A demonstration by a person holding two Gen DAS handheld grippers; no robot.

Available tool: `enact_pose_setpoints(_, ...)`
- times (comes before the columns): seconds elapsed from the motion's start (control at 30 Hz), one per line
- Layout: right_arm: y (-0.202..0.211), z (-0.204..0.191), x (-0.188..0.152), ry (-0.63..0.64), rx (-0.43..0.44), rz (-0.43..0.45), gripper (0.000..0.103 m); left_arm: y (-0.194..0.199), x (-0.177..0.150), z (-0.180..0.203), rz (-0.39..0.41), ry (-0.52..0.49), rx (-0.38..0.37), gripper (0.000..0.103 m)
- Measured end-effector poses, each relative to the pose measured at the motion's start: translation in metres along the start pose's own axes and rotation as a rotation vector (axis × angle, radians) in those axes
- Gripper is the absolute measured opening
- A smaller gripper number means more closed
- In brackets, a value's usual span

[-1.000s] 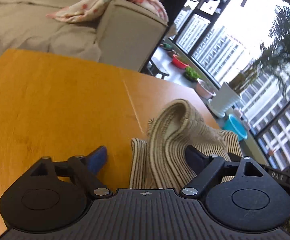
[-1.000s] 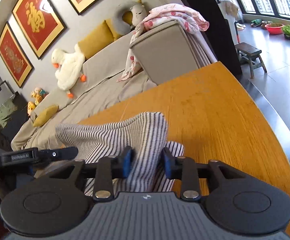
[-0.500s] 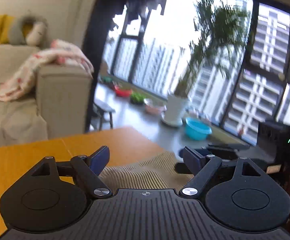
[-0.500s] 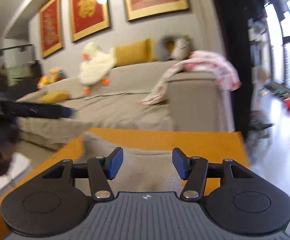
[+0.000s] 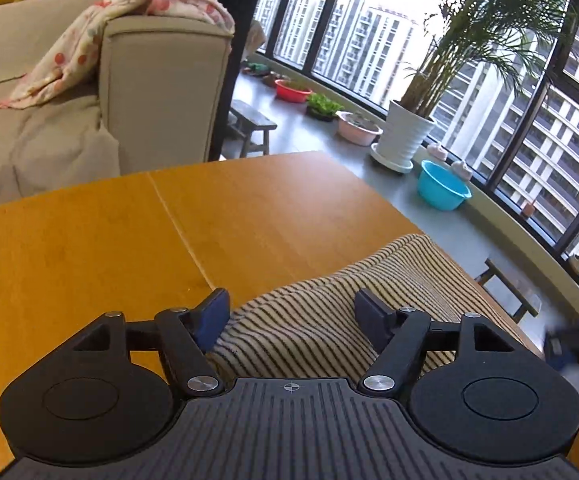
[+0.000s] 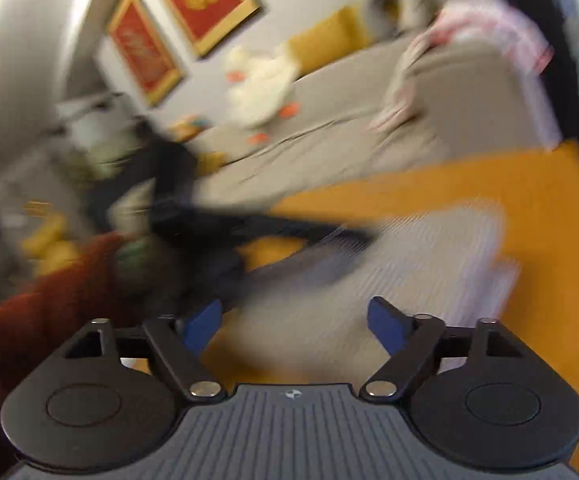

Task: Fold clothes
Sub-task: 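Grasp the shirt edge with the left gripper and fold it inward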

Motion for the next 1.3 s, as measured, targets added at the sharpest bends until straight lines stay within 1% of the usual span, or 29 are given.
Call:
enact_pose_setpoints(0.07,0.003,-0.014,-0.019,-0.085,0.118,-0.052,0.086,0.003,0.001,-0.003,0.001,0.014,0.006,0.082)
enact_pose_setpoints(0.1,-0.002,-0.014,-0.029,-0.145,0.144,-0.083,0.086,0.003,0.001,-0.005,0.000,0.023,0.008,0.084)
enact_pose_setpoints(0.13,-0.007,-0.012,-0.039,-0.200,0.148,-0.107,0.086,0.003,0.001,-0.006,-0.001,0.035,0.010,0.086)
enact_pose_setpoints(0.17,-0.013,-0.007,-0.049,-0.249,0.139,-0.131,0.086,0.004,0.000,-0.007,-0.002,0.044,0.010,0.086)
enact_pose_setpoints(0.23,-0.021,0.007,-0.060,-0.323,0.086,-0.144,0.078,0.007,-0.002,-0.009,-0.003,0.053,0.012,0.087)
enact_pose_setpoints(0.27,-0.022,0.015,-0.060,-0.349,0.060,-0.125,0.063,0.008,-0.002,-0.009,-0.004,0.055,0.015,0.087)
enact_pose_setpoints(0.3,-0.020,0.024,-0.057,-0.380,0.033,-0.106,0.056,0.009,-0.003,-0.009,-0.005,0.053,0.019,0.087)
enact_pose_setpoints(0.33,-0.017,0.035,-0.054,-0.411,0.006,-0.084,0.055,0.011,-0.004,-0.009,-0.006,0.051,0.024,0.087)
enact_pose_setpoints(0.37,-0.013,0.045,-0.052,-0.442,-0.021,-0.062,0.050,0.012,-0.005,-0.009,-0.006,0.051,0.029,0.087)
enact_pose_setpoints(0.4,-0.009,0.055,-0.049,-0.466,-0.047,-0.043,0.050,0.013,-0.005,-0.009,-0.007,0.054,0.035,0.087)
enact_pose_setpoints(0.47,-0.001,0.065,-0.044,-0.460,-0.088,-0.021,0.050,0.015,-0.006,-0.012,-0.010,0.070,0.036,0.087)
enact_pose_setpoints(0.57,0.011,0.072,-0.034,-0.380,-0.165,0.001,0.050,0.016,-0.009,-0.015,-0.016,0.098,0.030,0.087)
enact_pose_setpoints(0.63,0.015,0.078,-0.030,-0.368,-0.190,0.010,0.050,0.018,-0.011,-0.015,-0.018,0.108,0.028,0.087)
enact_pose_setpoints(0.77,0.019,0.089,-0.020,-0.331,-0.244,0.017,0.051,0.022,-0.016,-0.011,-0.024,0.095,0.034,0.088)
enact_pose_setpoints(0.97,0.005,0.101,-0.002,-0.308,-0.306,0.030,0.057,0.028,-0.025,-0.010,-0.033,0.097,0.030,0.089)
enact_pose_setpoints(1.13,-0.002,0.111,0.004,-0.293,-0.349,0.038,0.061,0.031,-0.030,-0.007,-0.038,0.092,0.019,0.089)
enact_pose_setpoints(1.3,-0.009,0.122,0.013,-0.259,-0.394,0.047,0.063,0.033,-0.038,0.006,-0.057,0.097,-0.027,0.089)
Point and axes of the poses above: each gripper's, at about its wrist camera, not at the fingertips, and y roughly against the way its jaws point, z to its right, x to its top, the point moved 9 cm from there along -y, roughly the way its jaws point, and after that the axes turned 6 degrees about y, right-handed, at the moved point
